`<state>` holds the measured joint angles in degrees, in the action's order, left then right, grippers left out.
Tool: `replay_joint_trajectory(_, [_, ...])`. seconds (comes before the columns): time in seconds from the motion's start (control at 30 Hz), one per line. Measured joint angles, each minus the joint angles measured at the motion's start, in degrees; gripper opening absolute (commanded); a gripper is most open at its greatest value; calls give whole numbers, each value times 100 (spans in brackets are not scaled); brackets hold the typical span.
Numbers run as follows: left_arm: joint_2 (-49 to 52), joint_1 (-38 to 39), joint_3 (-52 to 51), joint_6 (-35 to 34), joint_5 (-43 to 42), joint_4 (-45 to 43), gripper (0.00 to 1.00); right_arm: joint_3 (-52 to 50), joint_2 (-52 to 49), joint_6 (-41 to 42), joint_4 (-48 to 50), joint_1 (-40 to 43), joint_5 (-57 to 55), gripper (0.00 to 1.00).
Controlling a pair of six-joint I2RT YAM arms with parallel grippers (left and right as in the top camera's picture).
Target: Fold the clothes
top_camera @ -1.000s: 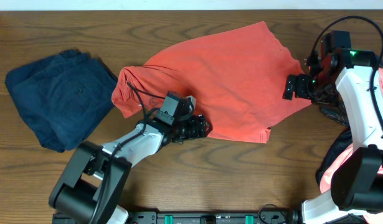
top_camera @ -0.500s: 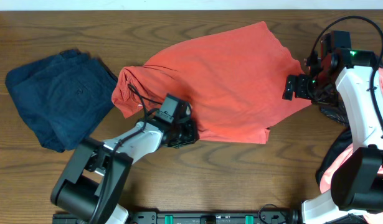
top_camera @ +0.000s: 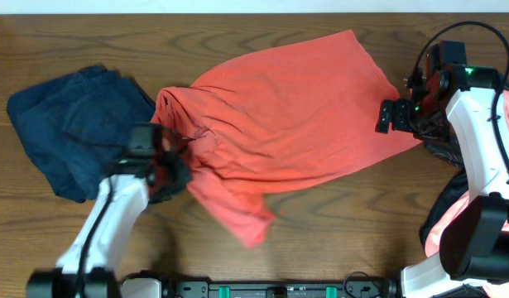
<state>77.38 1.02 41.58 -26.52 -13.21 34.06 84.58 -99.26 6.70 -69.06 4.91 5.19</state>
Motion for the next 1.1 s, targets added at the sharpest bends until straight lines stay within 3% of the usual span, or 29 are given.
replay_joint_trajectory(0.07, [-286,-131,0,42,160,184,72,0,0,0,-44,0,0,99])
replay_joint_trajectory(0.27, [-505,-138,-2,74,-66,986,94,-2,0,0,-190,0,0,99])
replay_joint_trajectory(0.4, [-492,-133,-26,87,-304,1346,94,-2,0,0,-269,0,0,99])
replay_joint_trajectory(0.5, [-481,-101,-188,87,-389,1143,87,-2,0,0,-313,0,0,99])
replay_joint_trajectory(0.57, [-472,-4,-374,72,-551,817,79,-2,0,0,-332,0,0,99])
replay_joint_trajectory(0.67, [-468,214,-595,68,-817,369,52,-2,0,0,-345,0,2,99])
replay_joint_trajectory(0.7, [-466,302,-643,52,-885,219,49,-2,0,0,-350,0,0,99])
replay_joint_trajectory(0.87, [-457,848,-695,90,-1078,-442,49,-2,0,0,-365,0,0,99])
replay_joint_trajectory(1.1, [-415,1410,-695,-33,-756,-535,50,-2,0,0,-446,0,2,99])
